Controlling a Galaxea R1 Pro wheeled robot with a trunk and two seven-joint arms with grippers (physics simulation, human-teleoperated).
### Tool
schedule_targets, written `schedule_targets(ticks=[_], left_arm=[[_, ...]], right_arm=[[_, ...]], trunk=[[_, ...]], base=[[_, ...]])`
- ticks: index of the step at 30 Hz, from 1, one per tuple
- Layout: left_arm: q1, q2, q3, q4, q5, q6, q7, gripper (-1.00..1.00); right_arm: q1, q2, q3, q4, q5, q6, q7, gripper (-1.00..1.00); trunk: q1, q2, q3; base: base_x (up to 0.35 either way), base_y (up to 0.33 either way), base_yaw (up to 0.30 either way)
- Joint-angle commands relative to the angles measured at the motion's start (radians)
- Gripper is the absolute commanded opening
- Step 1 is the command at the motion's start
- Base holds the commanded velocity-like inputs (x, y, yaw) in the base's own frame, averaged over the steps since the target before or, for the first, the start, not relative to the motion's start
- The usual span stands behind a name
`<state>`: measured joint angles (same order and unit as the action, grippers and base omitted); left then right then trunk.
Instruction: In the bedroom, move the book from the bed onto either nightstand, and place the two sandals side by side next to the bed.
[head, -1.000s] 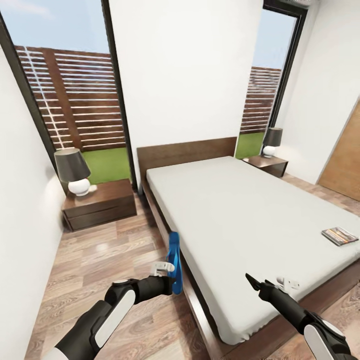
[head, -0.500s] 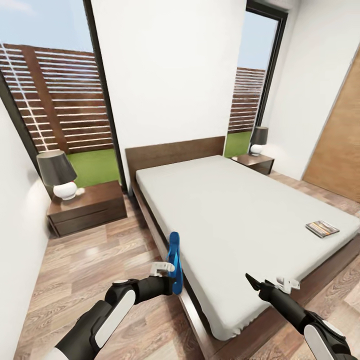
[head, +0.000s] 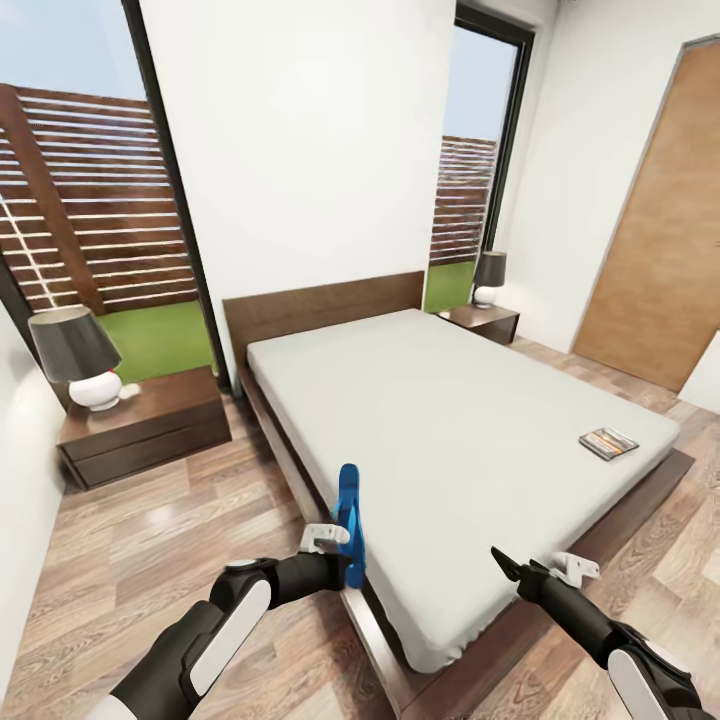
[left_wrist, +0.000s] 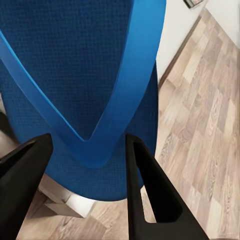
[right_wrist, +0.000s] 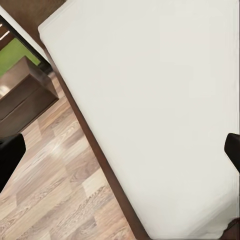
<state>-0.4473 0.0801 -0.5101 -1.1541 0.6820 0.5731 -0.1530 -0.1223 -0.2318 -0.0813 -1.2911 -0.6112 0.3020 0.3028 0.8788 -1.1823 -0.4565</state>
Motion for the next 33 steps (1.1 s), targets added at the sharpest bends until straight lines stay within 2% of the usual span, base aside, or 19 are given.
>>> schedule_targets(ticks=[1,33], left_arm=[[-0.001,0.001,-0.001,-0.001,0.003,0.004,0.0,-1.0],[-0.001,0.0,-0.013,0.001,0.004,0.002,0.0,-1.0]], right_arm=[[-0.001,0.0,-0.002,-0.001,-0.008,0.008,0.002,1.0],[-0.001,0.0,-0.002,0.0,-0.008,0.008,0.002,1.0]], trunk=[[0.0,-0.001,-0.001],[0.0,-0.001,-0.001]], base=[[0.0,0.0,-0.179],[0.0,0.0,-0.187]])
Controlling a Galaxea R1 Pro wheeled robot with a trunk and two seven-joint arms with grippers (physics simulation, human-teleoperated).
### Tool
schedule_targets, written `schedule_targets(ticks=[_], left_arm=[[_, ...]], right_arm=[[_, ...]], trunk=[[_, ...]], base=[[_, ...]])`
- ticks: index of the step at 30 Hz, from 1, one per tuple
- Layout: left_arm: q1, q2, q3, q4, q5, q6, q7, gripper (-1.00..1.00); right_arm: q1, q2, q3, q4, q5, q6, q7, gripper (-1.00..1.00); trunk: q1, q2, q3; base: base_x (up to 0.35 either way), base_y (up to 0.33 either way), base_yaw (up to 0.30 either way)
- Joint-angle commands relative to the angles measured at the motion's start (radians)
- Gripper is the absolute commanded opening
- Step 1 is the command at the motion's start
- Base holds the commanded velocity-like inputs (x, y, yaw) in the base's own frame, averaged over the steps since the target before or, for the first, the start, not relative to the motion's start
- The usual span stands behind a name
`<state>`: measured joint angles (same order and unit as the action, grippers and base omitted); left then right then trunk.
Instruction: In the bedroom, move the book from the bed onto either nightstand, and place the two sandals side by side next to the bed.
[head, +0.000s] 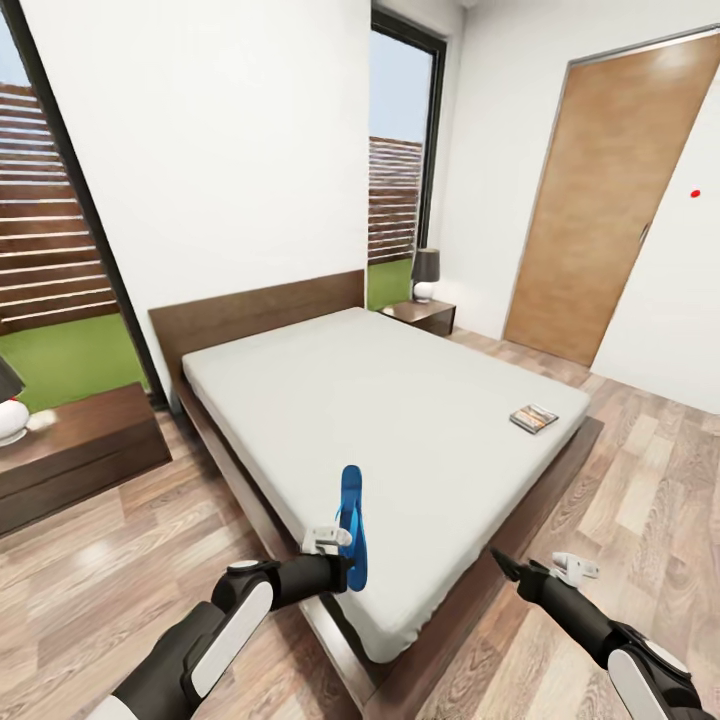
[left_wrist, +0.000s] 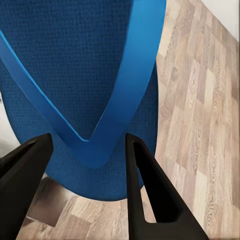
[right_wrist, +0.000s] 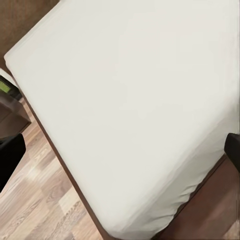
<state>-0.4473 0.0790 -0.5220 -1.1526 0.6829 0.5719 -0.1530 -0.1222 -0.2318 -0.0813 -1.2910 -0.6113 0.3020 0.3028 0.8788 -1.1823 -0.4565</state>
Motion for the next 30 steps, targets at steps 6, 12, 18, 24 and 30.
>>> schedule_targets(ticks=[6,12,18,24,30], left_arm=[[-0.001,0.001,-0.001,-0.001,0.003,0.004,0.0,-1.0],[-0.001,0.001,-0.002,-0.001,0.003,0.004,0.0,-1.0],[-0.001,-0.006,-0.003,-0.001,0.003,0.003,0.0,-1.0],[-0.001,-0.007,-0.01,-0.001,0.003,0.003,0.0,-1.0],[-0.001,-0.011,-0.041,-0.001,0.001,0.003,0.0,-1.0]], right_arm=[[-0.001,0.0,-0.002,0.0,-0.008,0.008,0.002,1.0],[-0.001,0.0,-0.002,0.0,-0.008,0.008,0.002,1.0],[-0.001,0.0,-0.002,0.0,-0.008,0.008,0.002,1.0],[-0.001,0.0,-0.003,0.009,-0.006,0.006,0.001,1.0],[-0.001,0.0,-0.024,0.275,-0.005,-0.015,-0.001,1.0]], trunk=[[0.0,-0.001,-0.001],[0.0,-0.001,-0.001],[0.0,-0.001,-0.001],[0.0,-0.001,-0.001],[0.0,-0.001,-0.001]], base=[[0.0,0.0,-0.199],[0.0,0.0,-0.2],[0.0,0.0,-0.206],[0.0,0.0,-0.231],[0.0,0.0,-0.273]])
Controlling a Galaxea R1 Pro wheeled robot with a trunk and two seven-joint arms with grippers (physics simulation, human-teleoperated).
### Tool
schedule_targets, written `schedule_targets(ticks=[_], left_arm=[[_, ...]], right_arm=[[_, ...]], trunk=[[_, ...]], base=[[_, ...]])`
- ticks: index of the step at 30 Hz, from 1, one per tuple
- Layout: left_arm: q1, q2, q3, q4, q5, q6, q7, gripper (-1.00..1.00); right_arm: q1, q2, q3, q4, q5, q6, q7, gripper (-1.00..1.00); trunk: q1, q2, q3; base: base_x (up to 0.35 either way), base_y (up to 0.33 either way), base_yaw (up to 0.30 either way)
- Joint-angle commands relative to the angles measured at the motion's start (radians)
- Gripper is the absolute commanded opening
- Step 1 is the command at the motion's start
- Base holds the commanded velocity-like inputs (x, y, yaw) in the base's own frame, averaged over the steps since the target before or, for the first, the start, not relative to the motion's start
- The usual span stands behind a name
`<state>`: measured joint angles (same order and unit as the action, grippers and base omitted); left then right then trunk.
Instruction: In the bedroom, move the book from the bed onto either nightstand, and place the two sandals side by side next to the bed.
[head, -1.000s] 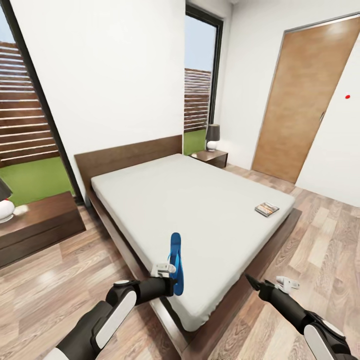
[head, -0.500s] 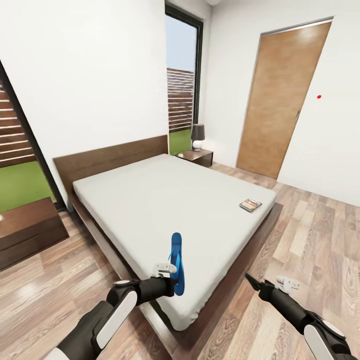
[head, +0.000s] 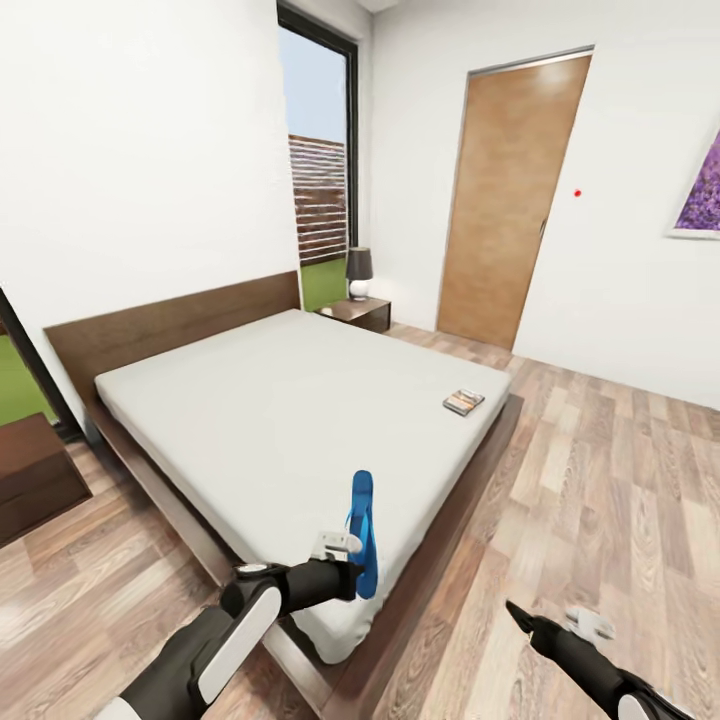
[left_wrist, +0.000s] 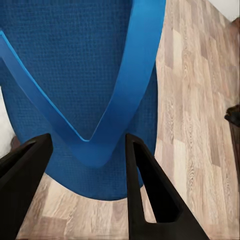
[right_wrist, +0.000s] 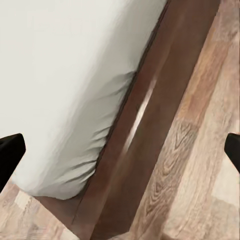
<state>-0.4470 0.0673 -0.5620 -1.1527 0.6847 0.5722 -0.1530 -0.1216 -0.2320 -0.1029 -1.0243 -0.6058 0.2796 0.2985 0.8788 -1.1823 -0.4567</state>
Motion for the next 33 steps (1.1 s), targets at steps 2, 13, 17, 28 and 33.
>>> schedule_targets(ticks=[2,13,17,28,33], left_arm=[[-0.001,0.0,-0.01,-0.001,-0.001,0.003,0.0,-1.0],[-0.001,-0.001,-0.019,0.0,0.0,0.003,0.0,-1.0],[-0.001,-0.018,-0.021,0.007,-0.001,0.002,0.001,-1.0],[-0.001,-0.05,-0.063,0.042,-0.002,0.002,0.001,-1.0],[-0.001,-0.05,-0.064,0.043,-0.002,0.002,0.001,-1.0]], right_arm=[[-0.001,0.0,-0.015,0.118,-0.012,-0.027,0.004,1.0],[-0.002,-0.003,-0.048,0.347,-0.015,-0.138,0.007,1.0],[-0.002,-0.015,-0.05,0.353,-0.015,-0.14,0.006,1.0],[-0.002,-0.018,-0.05,0.355,-0.015,-0.14,0.005,1.0],[-0.001,-0.017,-0.05,0.355,-0.015,-0.14,0.005,1.0]], trunk=[[0.0,-0.001,-0.001],[0.0,-0.001,-0.001],[0.0,-0.001,-0.001],[0.0,-0.001,-0.001],[0.0,-0.001,-0.001]], base=[[0.0,0.0,-0.281],[0.0,0.0,-0.282],[0.0,0.0,-0.282],[0.0,0.0,-0.282],[0.0,0.0,-0.282]])
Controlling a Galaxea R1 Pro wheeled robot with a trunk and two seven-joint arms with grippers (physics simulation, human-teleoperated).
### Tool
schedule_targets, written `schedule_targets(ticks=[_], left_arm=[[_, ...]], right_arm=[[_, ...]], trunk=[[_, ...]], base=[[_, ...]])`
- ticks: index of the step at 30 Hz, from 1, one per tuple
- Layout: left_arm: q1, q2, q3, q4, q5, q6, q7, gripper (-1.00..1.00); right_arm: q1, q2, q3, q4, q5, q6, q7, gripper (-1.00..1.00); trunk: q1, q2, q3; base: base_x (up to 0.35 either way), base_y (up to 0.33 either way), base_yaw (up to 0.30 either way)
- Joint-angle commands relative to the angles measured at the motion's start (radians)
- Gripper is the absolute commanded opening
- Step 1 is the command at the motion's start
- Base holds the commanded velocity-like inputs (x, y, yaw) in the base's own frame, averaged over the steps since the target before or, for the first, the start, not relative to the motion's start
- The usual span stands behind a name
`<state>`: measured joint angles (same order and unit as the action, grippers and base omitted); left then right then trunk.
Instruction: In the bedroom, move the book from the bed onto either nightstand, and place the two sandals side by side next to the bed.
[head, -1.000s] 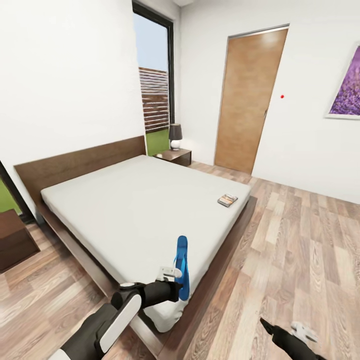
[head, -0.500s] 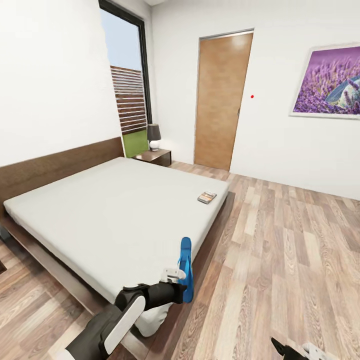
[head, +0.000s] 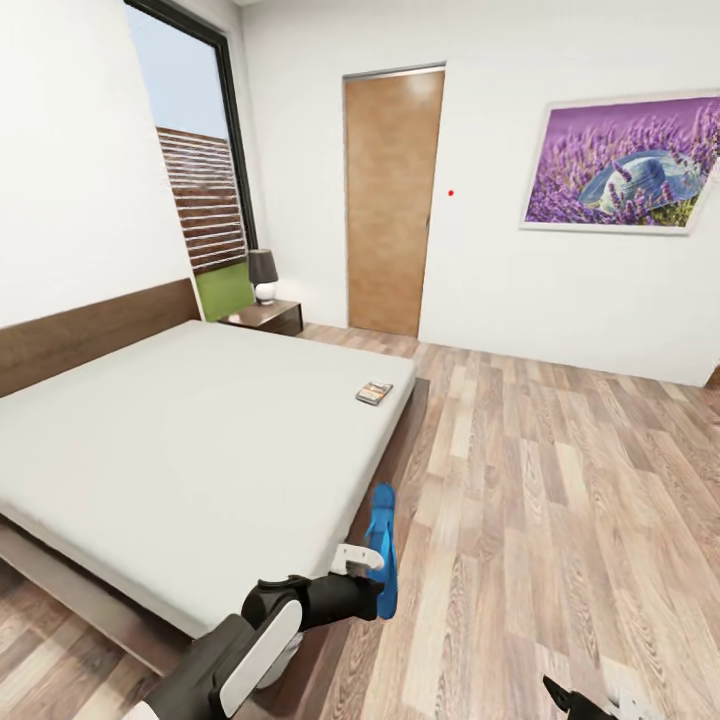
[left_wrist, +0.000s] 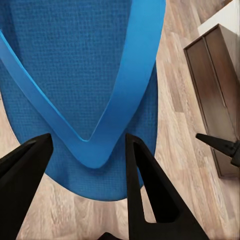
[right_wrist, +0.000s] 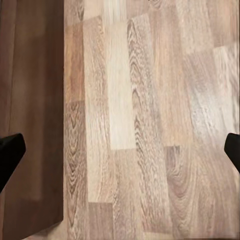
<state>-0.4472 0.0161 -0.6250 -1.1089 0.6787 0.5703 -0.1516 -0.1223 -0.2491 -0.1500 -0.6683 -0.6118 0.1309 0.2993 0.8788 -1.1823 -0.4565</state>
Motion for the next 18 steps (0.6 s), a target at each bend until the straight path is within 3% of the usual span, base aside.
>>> schedule_targets(ticks=[1,18], left_arm=[[-0.001,0.001,-0.001,-0.001,0.004,0.003,0.0,-1.0],[-0.001,0.001,-0.001,-0.002,0.004,0.003,0.0,-1.0]], right_arm=[[-0.001,0.0,-0.003,-0.001,-0.009,0.009,0.004,1.0],[-0.001,0.001,-0.002,-0.001,-0.009,0.009,0.004,1.0]], trunk=[[0.0,-0.001,-0.001],[0.0,-0.001,-0.001]], base=[[0.0,0.0,-0.282],[0.0,0.0,-0.282]])
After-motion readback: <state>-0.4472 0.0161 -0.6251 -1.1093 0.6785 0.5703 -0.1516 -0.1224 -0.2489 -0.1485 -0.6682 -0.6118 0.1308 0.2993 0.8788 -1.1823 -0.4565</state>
